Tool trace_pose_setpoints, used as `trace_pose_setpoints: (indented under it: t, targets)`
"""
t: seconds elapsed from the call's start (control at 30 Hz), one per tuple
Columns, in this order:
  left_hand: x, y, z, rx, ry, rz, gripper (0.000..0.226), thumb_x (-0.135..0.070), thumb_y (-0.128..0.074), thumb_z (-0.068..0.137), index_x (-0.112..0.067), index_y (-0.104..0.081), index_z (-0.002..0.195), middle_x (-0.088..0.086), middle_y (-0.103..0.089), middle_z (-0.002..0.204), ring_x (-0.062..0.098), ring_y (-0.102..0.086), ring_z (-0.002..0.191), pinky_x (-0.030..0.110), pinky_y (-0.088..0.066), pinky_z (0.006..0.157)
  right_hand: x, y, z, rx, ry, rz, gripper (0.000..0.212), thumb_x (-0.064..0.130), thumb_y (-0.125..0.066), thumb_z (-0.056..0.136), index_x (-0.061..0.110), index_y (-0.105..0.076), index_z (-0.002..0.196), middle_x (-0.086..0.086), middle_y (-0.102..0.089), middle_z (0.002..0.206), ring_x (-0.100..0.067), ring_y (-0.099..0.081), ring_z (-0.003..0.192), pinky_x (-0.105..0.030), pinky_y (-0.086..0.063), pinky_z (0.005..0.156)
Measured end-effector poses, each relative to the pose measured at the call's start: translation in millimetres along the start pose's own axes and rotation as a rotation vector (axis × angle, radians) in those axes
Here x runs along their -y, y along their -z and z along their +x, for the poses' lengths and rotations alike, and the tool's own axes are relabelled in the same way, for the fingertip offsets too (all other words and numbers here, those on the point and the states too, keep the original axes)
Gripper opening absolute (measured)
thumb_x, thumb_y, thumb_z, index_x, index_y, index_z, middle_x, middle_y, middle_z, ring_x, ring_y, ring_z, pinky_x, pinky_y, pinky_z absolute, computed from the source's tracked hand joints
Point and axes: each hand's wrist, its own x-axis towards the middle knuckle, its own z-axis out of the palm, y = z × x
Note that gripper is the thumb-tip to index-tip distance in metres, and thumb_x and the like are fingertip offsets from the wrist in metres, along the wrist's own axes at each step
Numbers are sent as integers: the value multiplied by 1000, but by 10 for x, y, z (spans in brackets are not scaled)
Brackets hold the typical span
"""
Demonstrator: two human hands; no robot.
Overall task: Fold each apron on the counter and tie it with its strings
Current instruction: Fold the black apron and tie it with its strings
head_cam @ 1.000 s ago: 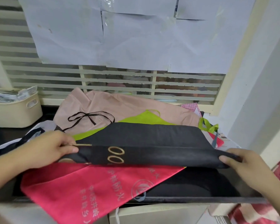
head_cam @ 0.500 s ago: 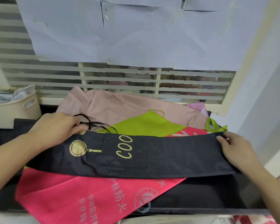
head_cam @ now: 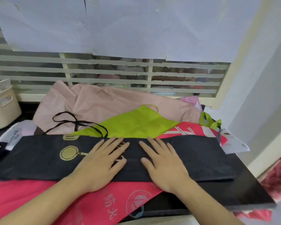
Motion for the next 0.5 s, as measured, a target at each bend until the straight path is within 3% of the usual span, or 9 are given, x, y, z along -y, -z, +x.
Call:
trace_pose_setpoints:
  t: [0.17, 0.27, 0.33, 0.4, 0.43, 0.5]
  targets:
    - [704, 140, -345, 37, 130, 18, 67, -78, 7, 92, -61, 6, 157, -26, 12, 170, -5, 18, 155, 31, 8, 129, -660, 30, -131, 30, -142, -68, 80, 72, 9, 89, 48, -4, 164, 16, 1, 174, -8, 3, 160, -35, 0, 130]
    - [991, 179, -554, 37, 229, -5, 73, -81, 8, 89, -59, 0, 158, -25, 11, 171, -5, 19, 155, 29, 10, 129, -855, 64, -228, 47, -231, -84, 74, 69, 9, 93, 47, 0, 163, 16, 6, 173, -9, 6, 160, -38, -2, 131]
    - [1030, 176, -612, 22, 257, -24, 77, -80, 7, 88, -55, -1, 161, -26, 10, 171, -4, 18, 155, 30, 10, 128, -826, 79, -235, 21, -316, -138, 70, 61, -1, 99, 39, -8, 166, 7, -4, 175, -17, -2, 161, -43, -10, 130]
    - [979, 175, -608, 1, 269, -22, 80, -78, 6, 89, -51, -4, 163, -25, 4, 171, -1, 12, 157, 32, 8, 129, -629, 134, -184, -84, -328, -193, 70, 47, -18, 100, 17, -35, 161, -11, -30, 168, -32, -24, 156, -51, -27, 125]
    - [948, 179, -589, -17, 277, -24, 80, -76, 3, 89, -48, -8, 164, -24, -1, 171, 2, 6, 158, 34, 7, 129, -476, 166, -144, -141, -286, -178, 69, 43, -29, 97, 9, -44, 155, -16, -38, 162, -35, -31, 152, -52, -32, 122]
    - [871, 200, -523, -89, 298, -51, 80, -69, -7, 89, -42, -24, 162, -17, -18, 168, 9, -11, 157, 35, -2, 128, -110, 192, -49, -197, -140, -82, 61, 39, -41, 100, 11, -46, 155, -11, -38, 163, -30, -30, 153, -44, -28, 126]
